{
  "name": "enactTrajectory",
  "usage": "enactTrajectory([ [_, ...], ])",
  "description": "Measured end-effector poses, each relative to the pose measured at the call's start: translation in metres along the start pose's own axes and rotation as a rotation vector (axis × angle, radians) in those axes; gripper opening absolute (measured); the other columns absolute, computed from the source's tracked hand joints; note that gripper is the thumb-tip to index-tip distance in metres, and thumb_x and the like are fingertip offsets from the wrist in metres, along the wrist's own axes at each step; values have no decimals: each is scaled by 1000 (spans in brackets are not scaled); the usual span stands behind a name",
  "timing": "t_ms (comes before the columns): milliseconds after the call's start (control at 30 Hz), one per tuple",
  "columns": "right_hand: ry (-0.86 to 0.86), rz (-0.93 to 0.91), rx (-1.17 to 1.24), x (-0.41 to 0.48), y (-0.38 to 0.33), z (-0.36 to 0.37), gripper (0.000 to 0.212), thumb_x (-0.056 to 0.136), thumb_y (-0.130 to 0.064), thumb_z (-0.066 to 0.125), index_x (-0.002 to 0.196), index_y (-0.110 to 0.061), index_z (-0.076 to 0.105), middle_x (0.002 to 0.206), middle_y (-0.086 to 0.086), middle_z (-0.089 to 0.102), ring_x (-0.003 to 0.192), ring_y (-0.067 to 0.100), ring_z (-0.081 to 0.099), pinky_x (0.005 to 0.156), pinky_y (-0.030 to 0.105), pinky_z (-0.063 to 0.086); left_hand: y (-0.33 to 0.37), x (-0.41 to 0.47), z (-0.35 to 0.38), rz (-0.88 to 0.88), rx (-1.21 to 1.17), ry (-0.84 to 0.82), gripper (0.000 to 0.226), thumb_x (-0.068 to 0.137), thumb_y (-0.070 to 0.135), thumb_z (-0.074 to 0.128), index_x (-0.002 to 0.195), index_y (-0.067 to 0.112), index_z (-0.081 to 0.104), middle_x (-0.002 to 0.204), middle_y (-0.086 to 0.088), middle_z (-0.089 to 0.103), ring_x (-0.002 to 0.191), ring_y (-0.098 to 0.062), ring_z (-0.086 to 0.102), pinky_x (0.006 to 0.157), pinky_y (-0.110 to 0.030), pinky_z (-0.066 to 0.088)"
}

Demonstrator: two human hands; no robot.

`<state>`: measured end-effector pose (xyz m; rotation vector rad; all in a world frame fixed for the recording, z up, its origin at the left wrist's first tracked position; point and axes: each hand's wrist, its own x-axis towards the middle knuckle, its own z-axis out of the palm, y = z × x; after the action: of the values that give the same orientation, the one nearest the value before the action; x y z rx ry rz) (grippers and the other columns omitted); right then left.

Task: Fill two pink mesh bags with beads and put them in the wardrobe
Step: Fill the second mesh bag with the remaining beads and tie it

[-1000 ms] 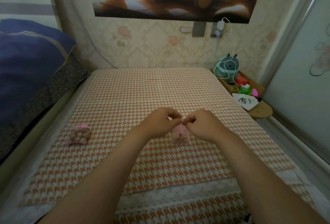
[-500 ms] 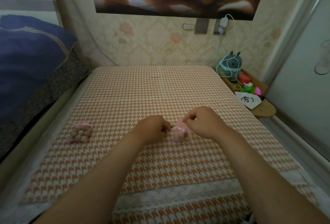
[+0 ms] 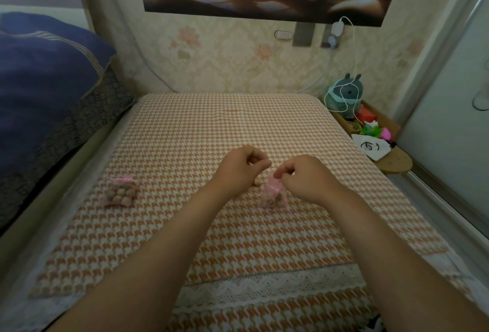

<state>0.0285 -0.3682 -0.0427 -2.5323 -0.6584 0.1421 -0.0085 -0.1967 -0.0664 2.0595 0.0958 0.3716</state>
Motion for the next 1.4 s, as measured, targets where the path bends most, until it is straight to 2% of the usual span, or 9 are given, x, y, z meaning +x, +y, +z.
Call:
enactTrajectory([
  [200, -14, 7, -9, 1, -2, 0, 24, 87, -25, 54, 88, -28, 77, 82, -3, 74, 74, 19, 67, 73, 45, 59, 10, -7, 5, 32, -110, -55, 15, 81, 19, 77, 95, 16, 71, 84, 5, 72, 76, -5, 68, 70, -19, 54],
  [300, -11, 21, -15, 0, -1, -1, 22, 86, -20, 54, 81, -23, 76, 75, 1, 71, 73, 23, 66, 71, 48, 58, 8, -12, 8, 82, 47, -71, 9, 79, 23, 78, 86, 25, 72, 82, 13, 70, 61, 3, 55, 63, -19, 48],
  [467, -31, 17, 2, -5, -1, -4, 24, 86, -17, 54, 84, -23, 77, 79, 5, 73, 76, 27, 68, 69, 44, 57, 7, -12, 11, 154, 267, -64, 9, 83, 37, 72, 88, 31, 75, 92, 12, 62, 74, 0, 51, 71, -24, 45],
  [633, -11, 0, 54, -6, -6, -7, 30, 88, -13, 55, 81, -35, 74, 69, -3, 72, 54, 12, 59, 53, 31, 49, 10, -14, 4, 51, 339, -130, 33, 89, 54, 57, 75, 29, 72, 72, 8, 68, 68, -7, 61, 65, -35, 52],
  [733, -19, -26, 119, -4, -12, -6, 36, 88, -10, 54, 80, -39, 73, 67, 1, 73, 52, 19, 59, 51, 37, 48, 15, -16, -3, 21, 393, -116, 48, 88, 60, 54, 68, 21, 71, 63, -2, 68, 62, -17, 63, 59, -37, 50],
  [833, -25, -52, 178, -1, -21, -3, 36, 87, -11, 53, 82, -41, 74, 70, -3, 74, 64, 22, 69, 60, 39, 57, 20, -19, -17, -10, 363, -87, 46, 88, 56, 57, 64, 20, 71, 58, -1, 68, 55, -15, 64, 53, -31, 50],
  [1000, 38, -33, 344, 9, -33, 9, 21, 97, -18, 52, 108, -30, 66, 90, -6, 73, 61, 10, 70, 46, 16, 44, 17, -23, -49, -65, 342, -9, 19, 84, 24, 61, 73, 16, 74, 68, -2, 71, 65, -15, 67, 60, -31, 53],
  [1233, -15, 10, 24, 26, -26, 39, 30, 93, -14, 57, 114, -29, 70, 116, -8, 68, 105, 15, 65, 92, 37, 55, -1, -26, -82, -116, 367, 25, 16, 87, 23, 60, 82, 22, 75, 79, 8, 73, 74, -4, 66, 71, -27, 56],
  [1400, 4, 62, -169, 34, -26, 54, 34, 93, -15, 59, 122, -31, 66, 126, -7, 65, 113, 17, 61, 88, 31, 49, -10, -26, -89, -120, 402, -12, 17, 88, 20, 58, 82, 23, 74, 77, 6, 74, 67, 2, 63, 60, -18, 49],
])
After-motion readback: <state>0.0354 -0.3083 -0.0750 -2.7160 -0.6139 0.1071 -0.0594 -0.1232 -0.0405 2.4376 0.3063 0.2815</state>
